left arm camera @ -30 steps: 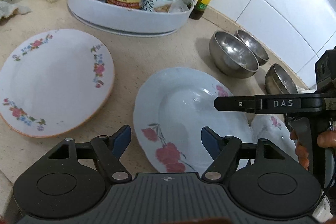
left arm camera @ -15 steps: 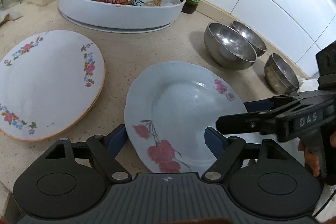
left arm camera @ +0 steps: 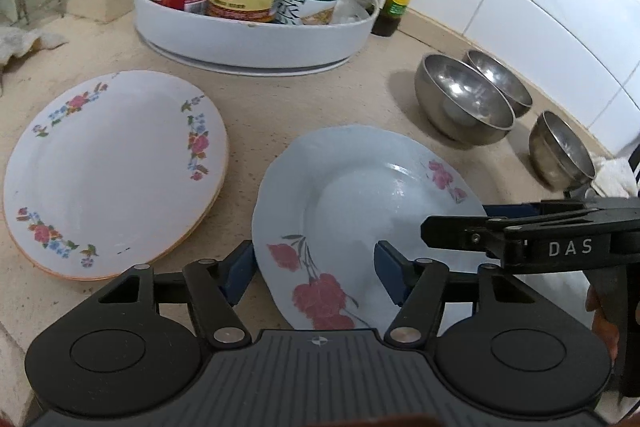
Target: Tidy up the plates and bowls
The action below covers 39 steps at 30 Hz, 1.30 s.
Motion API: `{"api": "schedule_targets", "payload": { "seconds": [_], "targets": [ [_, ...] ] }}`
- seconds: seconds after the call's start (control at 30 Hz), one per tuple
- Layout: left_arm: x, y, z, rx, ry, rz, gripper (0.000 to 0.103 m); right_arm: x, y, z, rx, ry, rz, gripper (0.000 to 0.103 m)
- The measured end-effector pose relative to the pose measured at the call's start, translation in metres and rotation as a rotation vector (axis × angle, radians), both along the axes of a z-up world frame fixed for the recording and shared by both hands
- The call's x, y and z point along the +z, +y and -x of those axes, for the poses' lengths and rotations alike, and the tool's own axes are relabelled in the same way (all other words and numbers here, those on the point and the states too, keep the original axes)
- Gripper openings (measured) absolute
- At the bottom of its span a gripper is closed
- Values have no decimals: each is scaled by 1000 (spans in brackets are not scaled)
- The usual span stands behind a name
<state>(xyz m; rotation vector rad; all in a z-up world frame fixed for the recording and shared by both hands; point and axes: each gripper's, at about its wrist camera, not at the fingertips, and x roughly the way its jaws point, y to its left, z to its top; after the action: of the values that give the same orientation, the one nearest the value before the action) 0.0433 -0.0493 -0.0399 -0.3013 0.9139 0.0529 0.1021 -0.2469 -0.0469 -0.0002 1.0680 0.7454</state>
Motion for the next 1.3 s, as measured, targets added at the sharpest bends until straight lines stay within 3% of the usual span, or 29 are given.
{"api": "schedule_targets", "payload": {
  "seconds": [0.2, 0.37, 0.67, 0.9, 1.3],
  "targets": [
    [12, 5, 0, 9, -46, -36, 70, 3, 4, 0, -11, 5, -17, 73],
    [9, 16, 0, 32, -28, 9, 70, 6, 4, -2, -48, 26, -67, 69],
    [24, 32, 5, 65, -75, -3, 70, 21, 19, -5, -61, 13, -109, 69],
    [33, 59, 16, 130, -97, -8, 70, 36, 49, -7, -18, -15, -147, 69],
    [36, 119, 36, 268, -101, -23, 71, 37, 125, -6, 85, -11, -172, 69]
  ]
}}
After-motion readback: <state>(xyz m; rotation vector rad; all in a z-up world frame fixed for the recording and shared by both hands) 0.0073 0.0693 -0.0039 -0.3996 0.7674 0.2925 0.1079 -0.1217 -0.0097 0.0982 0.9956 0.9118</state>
